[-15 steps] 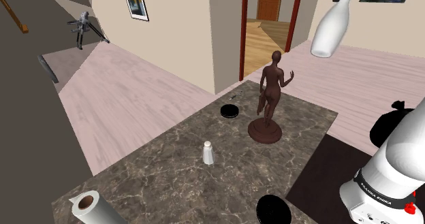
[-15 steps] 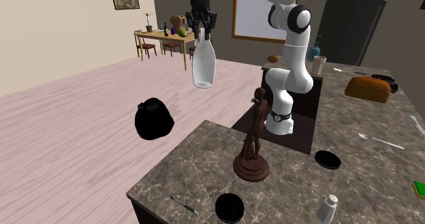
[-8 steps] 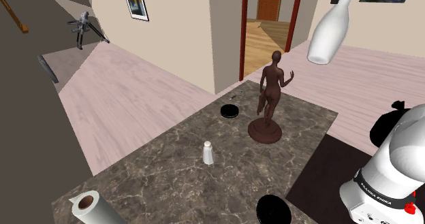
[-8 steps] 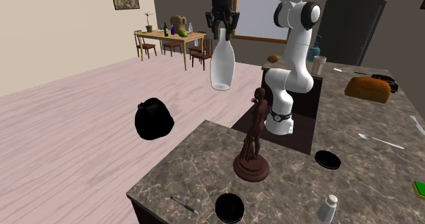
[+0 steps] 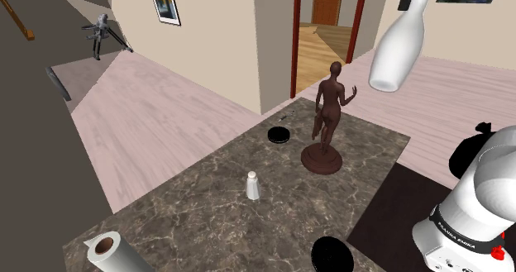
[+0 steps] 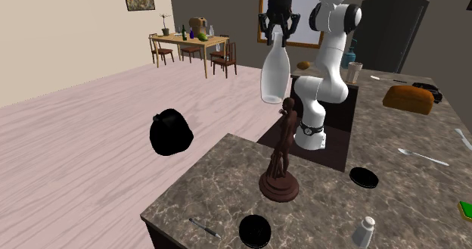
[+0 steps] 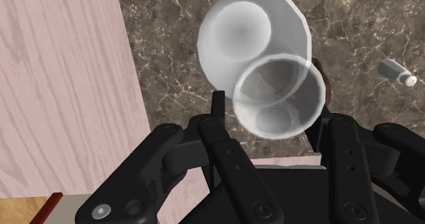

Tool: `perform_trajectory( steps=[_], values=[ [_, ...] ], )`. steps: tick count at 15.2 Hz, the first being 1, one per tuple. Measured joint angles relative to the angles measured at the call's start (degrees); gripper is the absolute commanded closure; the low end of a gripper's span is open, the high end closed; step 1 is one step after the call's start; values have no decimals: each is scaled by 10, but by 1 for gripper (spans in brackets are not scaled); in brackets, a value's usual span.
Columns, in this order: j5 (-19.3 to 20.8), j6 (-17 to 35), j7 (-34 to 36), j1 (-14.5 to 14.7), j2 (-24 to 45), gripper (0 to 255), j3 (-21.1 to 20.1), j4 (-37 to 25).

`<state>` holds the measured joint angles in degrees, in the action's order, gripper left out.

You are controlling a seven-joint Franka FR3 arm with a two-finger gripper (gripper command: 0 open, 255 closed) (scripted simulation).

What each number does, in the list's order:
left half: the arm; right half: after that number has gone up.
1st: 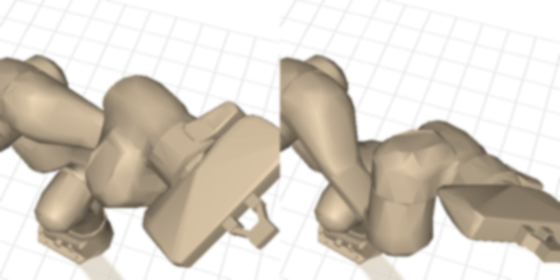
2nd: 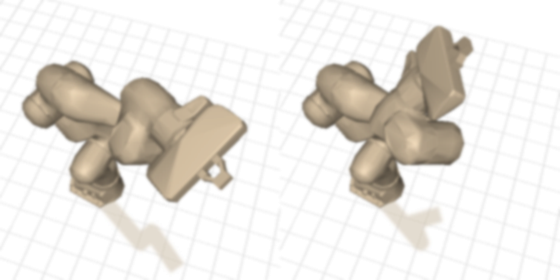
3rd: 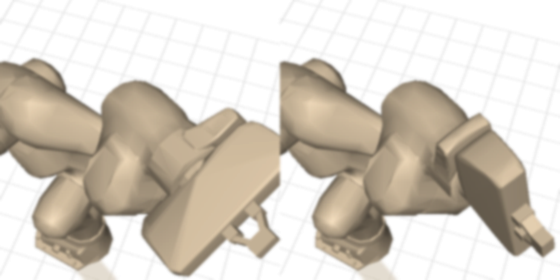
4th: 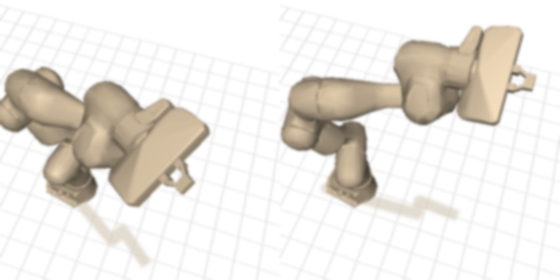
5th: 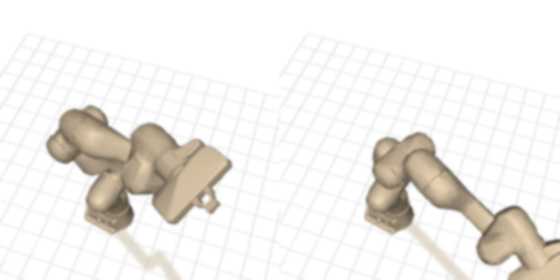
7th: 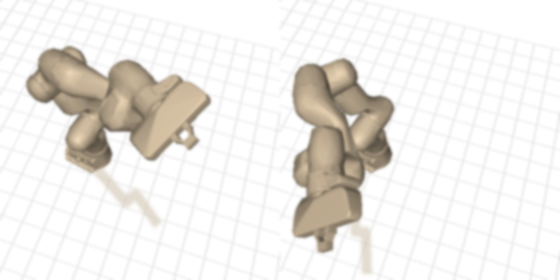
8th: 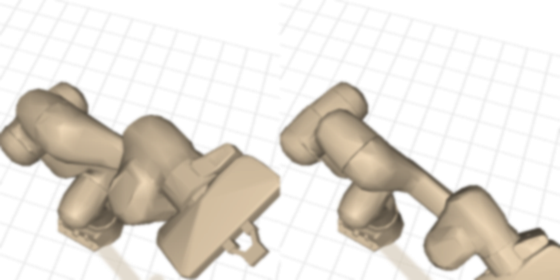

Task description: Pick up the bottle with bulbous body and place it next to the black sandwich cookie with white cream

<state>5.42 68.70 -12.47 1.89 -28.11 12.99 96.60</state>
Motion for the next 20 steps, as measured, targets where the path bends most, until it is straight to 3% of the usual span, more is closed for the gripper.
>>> perform_trajectory(
  steps=[8,20],
  values=[
    [-42,-9,112,14,-61,255,-91,57],
    [-137,-22,292,36,-87,255,-239,60]
  ],
)
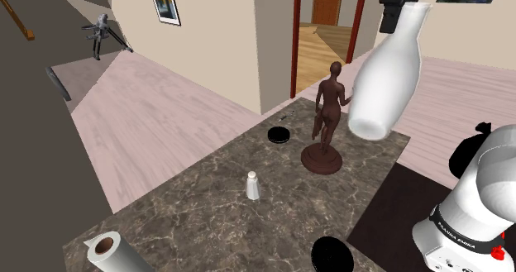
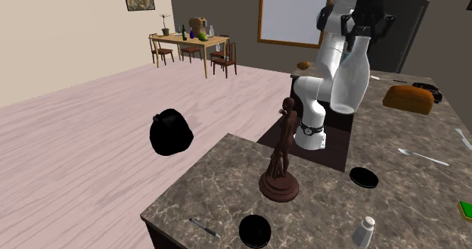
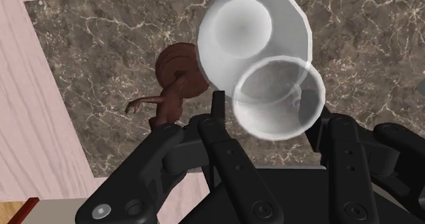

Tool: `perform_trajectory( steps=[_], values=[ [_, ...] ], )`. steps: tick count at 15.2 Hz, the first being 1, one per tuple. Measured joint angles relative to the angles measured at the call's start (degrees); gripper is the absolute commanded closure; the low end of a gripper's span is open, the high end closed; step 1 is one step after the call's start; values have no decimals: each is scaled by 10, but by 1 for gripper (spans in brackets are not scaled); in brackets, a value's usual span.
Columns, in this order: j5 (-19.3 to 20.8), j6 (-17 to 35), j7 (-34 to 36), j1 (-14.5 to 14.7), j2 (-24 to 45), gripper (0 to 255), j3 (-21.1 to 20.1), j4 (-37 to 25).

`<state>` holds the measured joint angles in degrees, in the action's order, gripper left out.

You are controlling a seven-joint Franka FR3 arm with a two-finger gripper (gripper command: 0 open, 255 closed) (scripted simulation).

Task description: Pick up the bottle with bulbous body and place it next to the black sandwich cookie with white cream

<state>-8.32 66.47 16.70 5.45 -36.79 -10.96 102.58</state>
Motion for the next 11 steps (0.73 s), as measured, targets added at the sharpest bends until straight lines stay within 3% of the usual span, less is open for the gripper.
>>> perform_trajectory(
  steps=[11],
  values=[
    [-73,12,170,7,48,255,-149,-65]
  ],
)
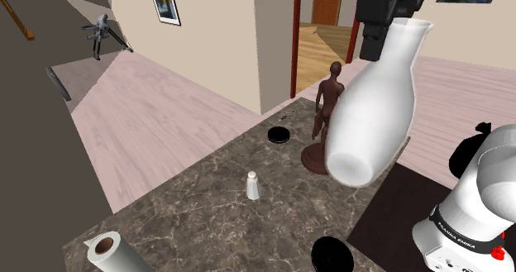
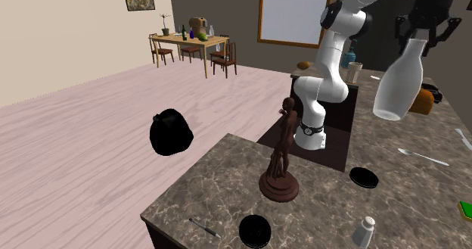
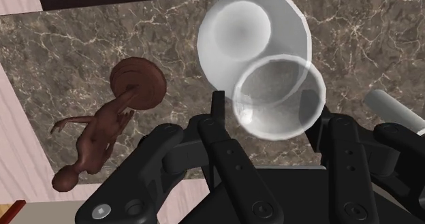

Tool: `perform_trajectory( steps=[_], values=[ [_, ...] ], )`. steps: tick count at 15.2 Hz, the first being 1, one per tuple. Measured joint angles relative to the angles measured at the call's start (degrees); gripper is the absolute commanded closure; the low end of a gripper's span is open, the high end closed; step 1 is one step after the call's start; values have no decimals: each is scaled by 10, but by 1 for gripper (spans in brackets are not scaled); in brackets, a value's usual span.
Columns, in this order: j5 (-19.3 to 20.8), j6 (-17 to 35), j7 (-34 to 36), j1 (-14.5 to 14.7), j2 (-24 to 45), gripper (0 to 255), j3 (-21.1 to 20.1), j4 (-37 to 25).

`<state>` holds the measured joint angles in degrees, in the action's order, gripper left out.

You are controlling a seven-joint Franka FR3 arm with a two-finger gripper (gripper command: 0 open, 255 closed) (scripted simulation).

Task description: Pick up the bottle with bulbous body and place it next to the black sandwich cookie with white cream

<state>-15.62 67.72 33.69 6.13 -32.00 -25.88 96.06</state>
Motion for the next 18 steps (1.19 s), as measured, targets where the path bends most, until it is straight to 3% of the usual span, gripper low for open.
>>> perform_trajectory(
  steps=[6,11,18],
  values=[
    [-13,12,103,-6,61,255,-99,-69],
    [7,27,199,-18,136,255,-206,-139],
    [-12,78,187,-8,102,255,-197,-61]
  ],
)
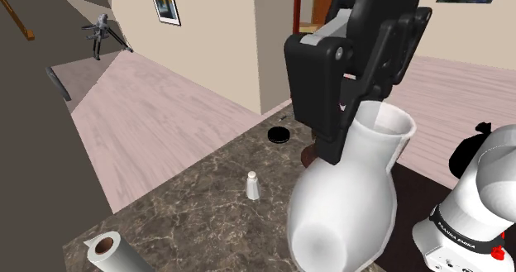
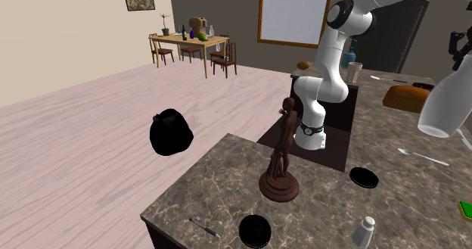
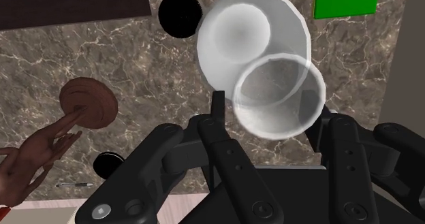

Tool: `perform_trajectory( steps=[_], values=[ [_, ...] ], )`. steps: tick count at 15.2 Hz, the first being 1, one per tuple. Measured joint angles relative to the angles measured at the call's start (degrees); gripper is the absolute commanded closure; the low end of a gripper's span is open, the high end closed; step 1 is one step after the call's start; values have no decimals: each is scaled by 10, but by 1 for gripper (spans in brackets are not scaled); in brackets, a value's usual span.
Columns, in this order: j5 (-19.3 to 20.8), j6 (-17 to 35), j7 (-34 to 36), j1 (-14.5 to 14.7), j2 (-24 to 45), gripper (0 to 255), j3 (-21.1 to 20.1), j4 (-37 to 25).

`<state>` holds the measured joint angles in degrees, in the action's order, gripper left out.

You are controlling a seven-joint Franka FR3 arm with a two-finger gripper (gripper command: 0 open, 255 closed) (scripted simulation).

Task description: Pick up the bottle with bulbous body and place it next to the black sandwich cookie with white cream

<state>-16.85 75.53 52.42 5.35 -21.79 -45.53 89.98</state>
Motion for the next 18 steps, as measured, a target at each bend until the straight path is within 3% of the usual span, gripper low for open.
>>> perform_trajectory(
  steps=[18],
  values=[
    [-38,129,-39,26,-70,255,11,192]
  ],
)
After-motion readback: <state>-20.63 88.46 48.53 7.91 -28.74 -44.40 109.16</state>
